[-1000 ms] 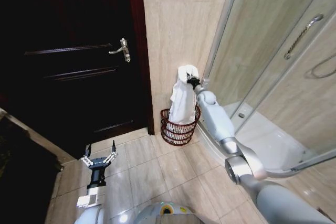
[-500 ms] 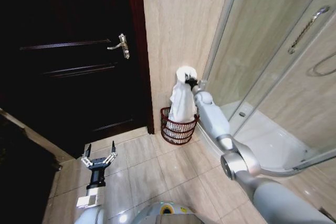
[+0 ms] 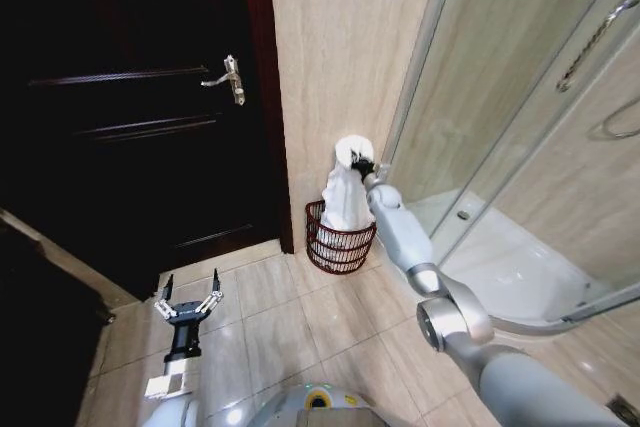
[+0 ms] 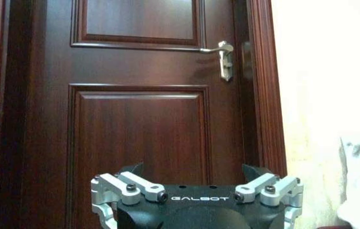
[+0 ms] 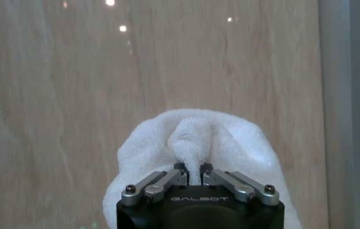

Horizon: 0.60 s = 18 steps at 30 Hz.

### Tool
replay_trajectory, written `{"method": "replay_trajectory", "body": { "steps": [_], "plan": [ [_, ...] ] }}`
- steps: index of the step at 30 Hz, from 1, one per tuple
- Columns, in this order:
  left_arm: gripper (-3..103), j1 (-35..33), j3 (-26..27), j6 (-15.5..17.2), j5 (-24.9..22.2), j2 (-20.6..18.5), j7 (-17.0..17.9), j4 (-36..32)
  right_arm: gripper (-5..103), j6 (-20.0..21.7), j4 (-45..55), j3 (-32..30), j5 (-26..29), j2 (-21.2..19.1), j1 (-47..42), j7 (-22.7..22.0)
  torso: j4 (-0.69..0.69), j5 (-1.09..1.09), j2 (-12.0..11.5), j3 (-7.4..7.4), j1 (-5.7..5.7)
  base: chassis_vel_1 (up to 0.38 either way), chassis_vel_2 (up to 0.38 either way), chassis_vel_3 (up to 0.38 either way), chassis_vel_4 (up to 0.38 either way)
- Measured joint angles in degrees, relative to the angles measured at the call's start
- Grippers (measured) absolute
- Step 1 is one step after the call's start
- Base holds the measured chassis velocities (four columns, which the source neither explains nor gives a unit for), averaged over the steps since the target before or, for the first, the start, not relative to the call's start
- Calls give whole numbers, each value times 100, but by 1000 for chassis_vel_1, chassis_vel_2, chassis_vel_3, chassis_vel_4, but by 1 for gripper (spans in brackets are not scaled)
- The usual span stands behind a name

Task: Discard the used towel into the hamper.

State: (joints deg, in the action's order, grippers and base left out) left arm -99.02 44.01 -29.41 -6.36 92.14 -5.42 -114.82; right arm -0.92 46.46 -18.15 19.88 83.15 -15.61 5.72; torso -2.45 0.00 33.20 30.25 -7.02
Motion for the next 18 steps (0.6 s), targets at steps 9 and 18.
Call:
{"method": "replay_trajectory", "body": {
  "steps": [9,18],
  "plan": [
    [100,27,12,-4,-40,0,4,13,8,210,-108,-36,-153,-5,-227,124,1,0,-208,-118,89,0,0,0,0],
    [100,38,12,-3,-51,0,10,48,8,867,-220,-100,-151,-22,-426,271,1,0,-424,-240,185,0,0,0,0]
  ]
}}
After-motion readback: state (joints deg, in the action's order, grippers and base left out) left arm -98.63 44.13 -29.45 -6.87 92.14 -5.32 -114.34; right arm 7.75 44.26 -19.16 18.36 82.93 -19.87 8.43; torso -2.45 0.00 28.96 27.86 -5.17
